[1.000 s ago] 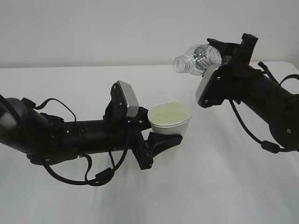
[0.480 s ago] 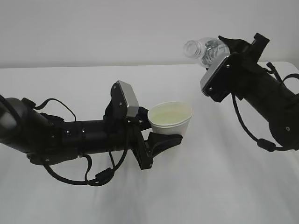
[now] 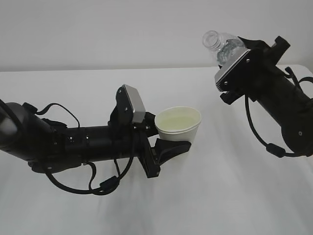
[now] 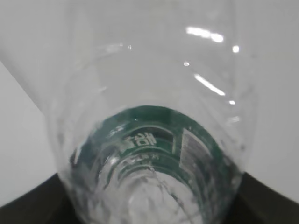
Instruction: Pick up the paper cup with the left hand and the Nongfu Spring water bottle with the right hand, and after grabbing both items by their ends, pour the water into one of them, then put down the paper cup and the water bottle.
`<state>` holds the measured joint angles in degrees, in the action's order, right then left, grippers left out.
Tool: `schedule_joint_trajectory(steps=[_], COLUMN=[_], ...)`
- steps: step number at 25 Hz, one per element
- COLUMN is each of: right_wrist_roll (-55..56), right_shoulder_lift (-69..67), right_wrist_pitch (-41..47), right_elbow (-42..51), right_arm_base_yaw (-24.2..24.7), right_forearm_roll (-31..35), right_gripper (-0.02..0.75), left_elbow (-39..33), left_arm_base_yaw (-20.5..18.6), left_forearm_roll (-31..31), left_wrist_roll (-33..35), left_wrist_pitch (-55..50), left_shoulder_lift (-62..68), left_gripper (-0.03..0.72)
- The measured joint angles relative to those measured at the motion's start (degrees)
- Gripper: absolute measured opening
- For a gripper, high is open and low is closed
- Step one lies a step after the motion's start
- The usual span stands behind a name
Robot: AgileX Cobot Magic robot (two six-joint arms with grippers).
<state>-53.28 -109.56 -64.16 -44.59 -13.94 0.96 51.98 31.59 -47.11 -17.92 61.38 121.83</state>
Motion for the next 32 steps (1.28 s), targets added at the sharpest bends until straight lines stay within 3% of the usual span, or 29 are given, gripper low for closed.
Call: schedule_joint_trajectory(steps=[32], right_wrist_roll=[20.9], right_shoulder_lift=[0.0], right_wrist_pitch=[2.1], right_elbow=[0.1], right_arm_base_yaw=[0.0], right_forearm_roll=[7.9], right_gripper=[0.484], left_elbow=[0.0], left_arm_base_yaw=[0.0], left_forearm_roll=[0.0], left_wrist_roll=[0.0], left_wrist_pitch=[0.0], left_shoulder_lift=[0.0], left_gripper=[0.428])
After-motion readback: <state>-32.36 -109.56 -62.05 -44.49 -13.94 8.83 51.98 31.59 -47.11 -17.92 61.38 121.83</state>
